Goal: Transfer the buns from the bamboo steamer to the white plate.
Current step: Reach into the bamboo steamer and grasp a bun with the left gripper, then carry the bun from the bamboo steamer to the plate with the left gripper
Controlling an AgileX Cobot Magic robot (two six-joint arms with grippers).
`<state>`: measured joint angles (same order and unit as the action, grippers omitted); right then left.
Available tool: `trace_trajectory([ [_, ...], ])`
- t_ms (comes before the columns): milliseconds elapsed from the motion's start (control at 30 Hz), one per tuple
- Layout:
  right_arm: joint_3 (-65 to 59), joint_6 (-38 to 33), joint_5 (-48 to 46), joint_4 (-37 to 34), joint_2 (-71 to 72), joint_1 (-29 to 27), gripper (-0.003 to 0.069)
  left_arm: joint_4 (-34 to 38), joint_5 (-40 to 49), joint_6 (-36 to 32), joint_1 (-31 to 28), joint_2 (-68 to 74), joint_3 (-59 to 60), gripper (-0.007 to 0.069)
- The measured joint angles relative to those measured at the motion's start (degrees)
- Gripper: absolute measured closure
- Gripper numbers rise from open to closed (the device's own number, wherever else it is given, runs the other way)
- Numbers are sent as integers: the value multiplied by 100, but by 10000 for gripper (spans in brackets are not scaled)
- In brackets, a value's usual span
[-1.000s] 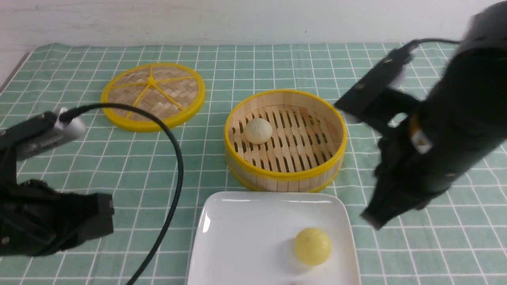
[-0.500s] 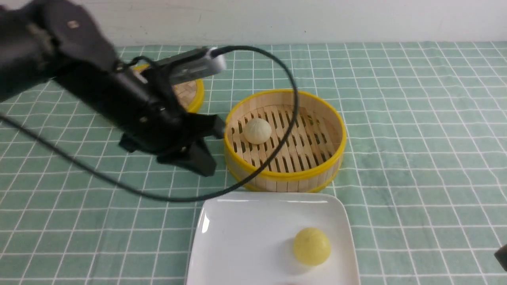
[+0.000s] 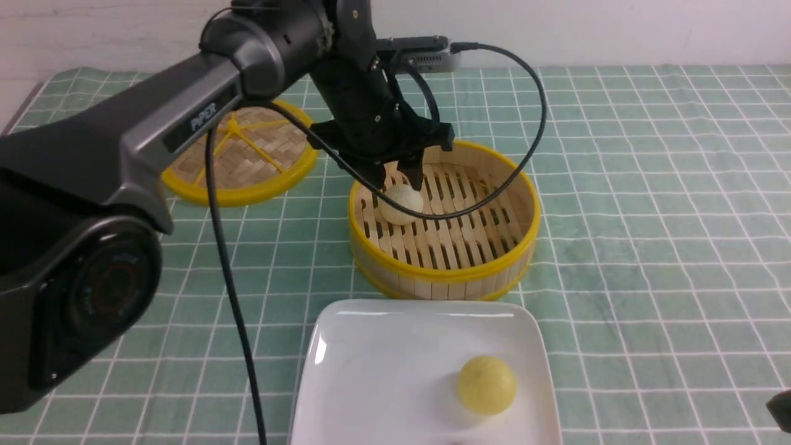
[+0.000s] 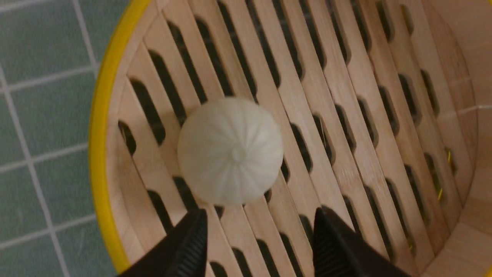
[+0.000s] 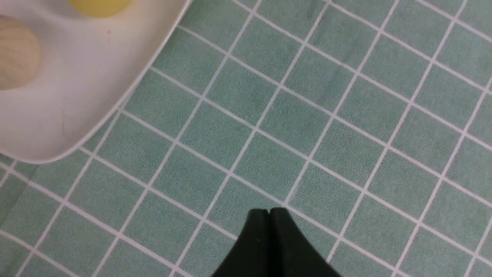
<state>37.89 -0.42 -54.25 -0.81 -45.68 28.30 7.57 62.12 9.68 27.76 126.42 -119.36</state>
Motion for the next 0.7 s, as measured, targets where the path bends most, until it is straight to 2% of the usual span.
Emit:
trace_trajectory([
  [100, -10, -14, 84, 0, 0, 0, 667, -160, -146, 14, 18, 227, -99, 218],
  [233, -14, -25, 142, 0, 0, 0, 664, -288, -334, 54, 18, 546, -106, 281],
  [300, -16, -31, 201, 0, 0, 0, 664, -282, -352, 54, 32, 645, -106, 354],
  [367, -21, -38, 236, 0, 0, 0, 663, -282, -332, 54, 68, 656, -144, 469],
  [400, -21, -38, 237, 0, 0, 0, 662, -282, -321, 54, 77, 645, -145, 494],
  [467, -21, -42, 237, 0, 0, 0, 659, -305, 29, 54, 195, 501, -227, 585],
  [567, -21, -42, 242, 0, 0, 0, 659, -431, 493, 43, 412, 137, -249, 596],
  [700, -21, -42, 242, 0, 0, 0, 658, -1097, 824, 39, 898, -842, -256, 598],
])
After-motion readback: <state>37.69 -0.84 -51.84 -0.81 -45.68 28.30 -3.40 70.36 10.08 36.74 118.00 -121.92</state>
